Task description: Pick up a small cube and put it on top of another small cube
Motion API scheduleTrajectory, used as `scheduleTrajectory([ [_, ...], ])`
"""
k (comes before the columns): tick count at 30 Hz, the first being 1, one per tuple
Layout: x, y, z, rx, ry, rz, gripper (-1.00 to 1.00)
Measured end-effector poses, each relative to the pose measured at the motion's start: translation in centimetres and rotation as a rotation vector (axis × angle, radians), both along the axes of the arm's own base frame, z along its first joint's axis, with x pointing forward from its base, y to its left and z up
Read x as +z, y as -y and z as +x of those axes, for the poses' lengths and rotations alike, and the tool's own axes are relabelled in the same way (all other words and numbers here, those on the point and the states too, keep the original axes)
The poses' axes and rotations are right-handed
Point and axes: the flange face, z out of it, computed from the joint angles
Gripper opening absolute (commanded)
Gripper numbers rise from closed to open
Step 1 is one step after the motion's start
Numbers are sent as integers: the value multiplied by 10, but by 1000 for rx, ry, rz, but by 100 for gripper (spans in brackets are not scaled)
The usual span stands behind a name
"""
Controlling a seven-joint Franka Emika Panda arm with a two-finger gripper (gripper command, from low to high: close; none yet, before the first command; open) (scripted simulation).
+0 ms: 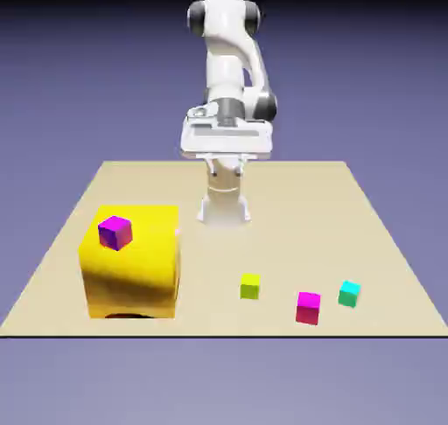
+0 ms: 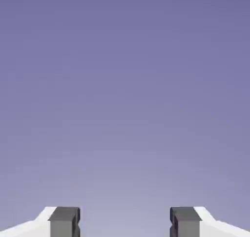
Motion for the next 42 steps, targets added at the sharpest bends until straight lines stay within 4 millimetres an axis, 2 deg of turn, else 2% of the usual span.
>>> scheduleTrajectory([
  [7, -80, -14, 38, -61, -357, 35, 0],
  [13, -156, -29, 53, -116, -664, 63, 0],
  [21, -256, -53, 49, -194, -1074, 95, 0],
  [23, -263, -55, 48, -199, -1104, 97, 0],
  [27, -325, -57, 32, -199, -1104, 97, 0],
  [28, -330, -58, 30, -199, -1104, 97, -100],
  [30, -330, -58, 30, -199, -1104, 97, -100],
  [34, -267, -55, 47, -199, -1104, 99, -100],
  [42, -231, -141, 110, -110, -1106, 48, -100],
])
